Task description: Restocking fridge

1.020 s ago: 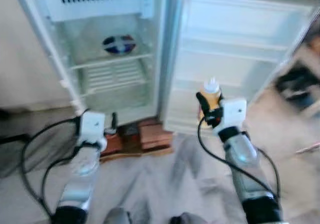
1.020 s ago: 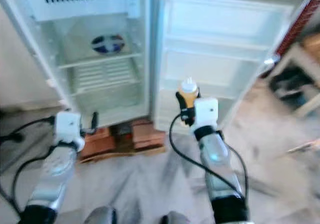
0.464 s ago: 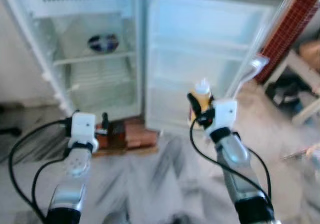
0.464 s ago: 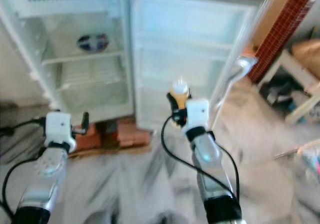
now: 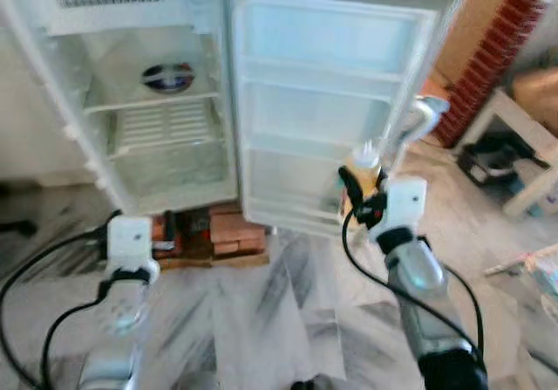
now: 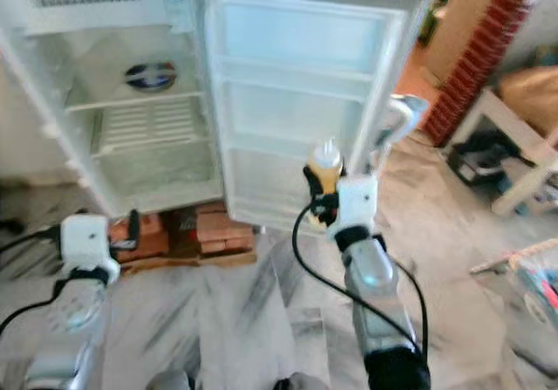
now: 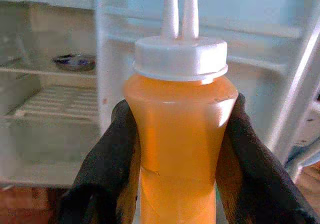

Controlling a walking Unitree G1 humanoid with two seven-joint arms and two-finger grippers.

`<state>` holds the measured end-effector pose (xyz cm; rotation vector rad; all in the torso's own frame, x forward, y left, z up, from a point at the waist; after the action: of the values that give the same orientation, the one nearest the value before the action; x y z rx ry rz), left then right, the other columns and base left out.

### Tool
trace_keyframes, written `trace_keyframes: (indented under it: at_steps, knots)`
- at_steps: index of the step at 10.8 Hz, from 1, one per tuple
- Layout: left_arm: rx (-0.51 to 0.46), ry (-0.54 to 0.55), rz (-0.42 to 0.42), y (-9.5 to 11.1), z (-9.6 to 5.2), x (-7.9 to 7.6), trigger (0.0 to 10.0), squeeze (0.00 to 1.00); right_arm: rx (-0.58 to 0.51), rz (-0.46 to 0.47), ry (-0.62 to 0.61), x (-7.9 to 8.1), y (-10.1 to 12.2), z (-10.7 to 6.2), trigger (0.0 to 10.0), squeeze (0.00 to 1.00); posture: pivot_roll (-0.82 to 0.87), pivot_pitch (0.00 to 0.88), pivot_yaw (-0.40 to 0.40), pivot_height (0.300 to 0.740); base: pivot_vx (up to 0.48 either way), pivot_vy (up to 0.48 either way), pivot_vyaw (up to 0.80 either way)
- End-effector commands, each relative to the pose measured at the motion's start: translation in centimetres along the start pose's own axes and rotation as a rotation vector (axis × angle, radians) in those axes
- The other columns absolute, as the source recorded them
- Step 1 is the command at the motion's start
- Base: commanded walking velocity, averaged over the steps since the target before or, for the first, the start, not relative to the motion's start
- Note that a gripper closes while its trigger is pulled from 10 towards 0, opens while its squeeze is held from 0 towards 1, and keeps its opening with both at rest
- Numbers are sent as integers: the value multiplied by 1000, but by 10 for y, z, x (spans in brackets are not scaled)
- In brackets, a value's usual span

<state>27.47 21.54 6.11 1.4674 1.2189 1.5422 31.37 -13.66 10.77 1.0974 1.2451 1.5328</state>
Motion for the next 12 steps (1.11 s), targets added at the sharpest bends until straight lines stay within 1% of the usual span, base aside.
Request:
trace_keyframes:
  at_steps: [1,5,12]
  knots:
    - [-30,-2,-5,7,0,0,10000,0,-24,3,-2,1,5,1,10000,0,139,67,-57,740,259,0,0]
    - [-38,-29,-15,11,1,-7,10000,0,-21,1,-9,-1,5,0,10000,0,132,65,-59,740,319,0,0]
    - [-35,-44,-29,11,1,-12,10000,0,-13,-3,3,-1,5,0,10000,0,127,67,-64,740,353,0,0]
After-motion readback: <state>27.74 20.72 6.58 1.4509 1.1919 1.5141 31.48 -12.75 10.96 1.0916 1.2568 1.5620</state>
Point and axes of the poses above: a point about 5 cm out from each wrist's last joint towards the gripper, its own z axis pointing out of the wrist towards the gripper, its own y axis along the axis of the wrist's last joint, x = y × z, the point moved 3 cm from there along z, pointing out of the wrist towards the gripper, and after that the axes turned 9 degrees about z, right-handed, at the moved point
